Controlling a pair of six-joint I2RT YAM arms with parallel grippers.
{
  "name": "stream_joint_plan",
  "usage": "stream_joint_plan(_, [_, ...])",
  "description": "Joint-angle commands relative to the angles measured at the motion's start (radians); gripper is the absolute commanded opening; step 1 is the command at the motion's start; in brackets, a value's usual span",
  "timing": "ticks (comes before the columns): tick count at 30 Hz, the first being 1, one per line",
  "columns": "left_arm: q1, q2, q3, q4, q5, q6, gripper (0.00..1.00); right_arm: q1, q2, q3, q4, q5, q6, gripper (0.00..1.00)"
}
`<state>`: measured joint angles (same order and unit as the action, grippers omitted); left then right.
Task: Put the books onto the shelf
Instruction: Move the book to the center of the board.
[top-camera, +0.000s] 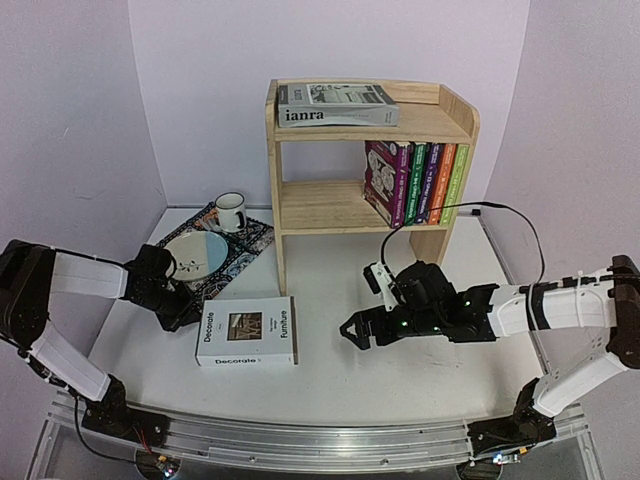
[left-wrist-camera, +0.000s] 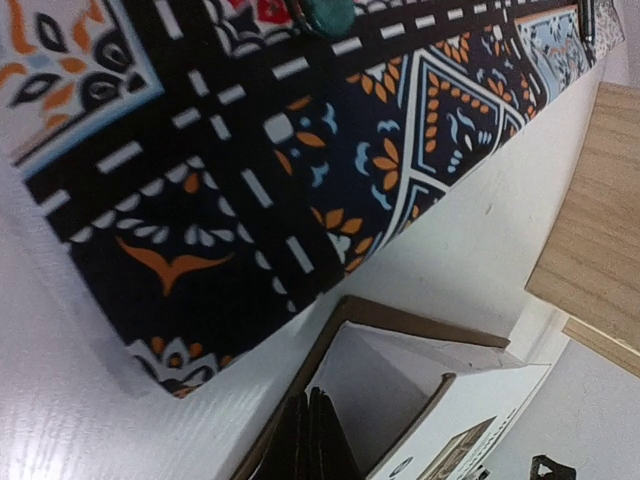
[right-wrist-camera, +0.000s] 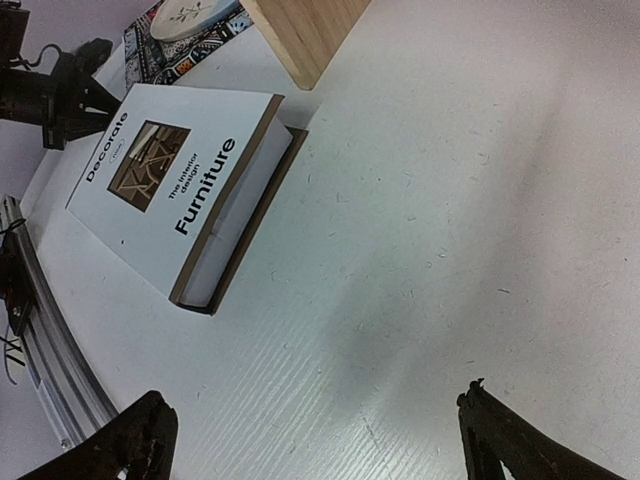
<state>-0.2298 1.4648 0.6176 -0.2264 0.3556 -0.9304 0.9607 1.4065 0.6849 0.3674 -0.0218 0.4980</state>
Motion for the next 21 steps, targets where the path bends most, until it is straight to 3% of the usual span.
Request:
stream_joint_plan(1, [-0.078,0.042,0.062,0.086,0.028,-0.048,0.00,0.003,0.011,0.034,-0.009,0.008,-0.011,0.98])
stream_joint_plan(21, [-0.360,0.189,0.152,0.238,0.004,-0.203,0.00,0.003,-0.021,0.010,-0.008,0.067,-0.009,0.98])
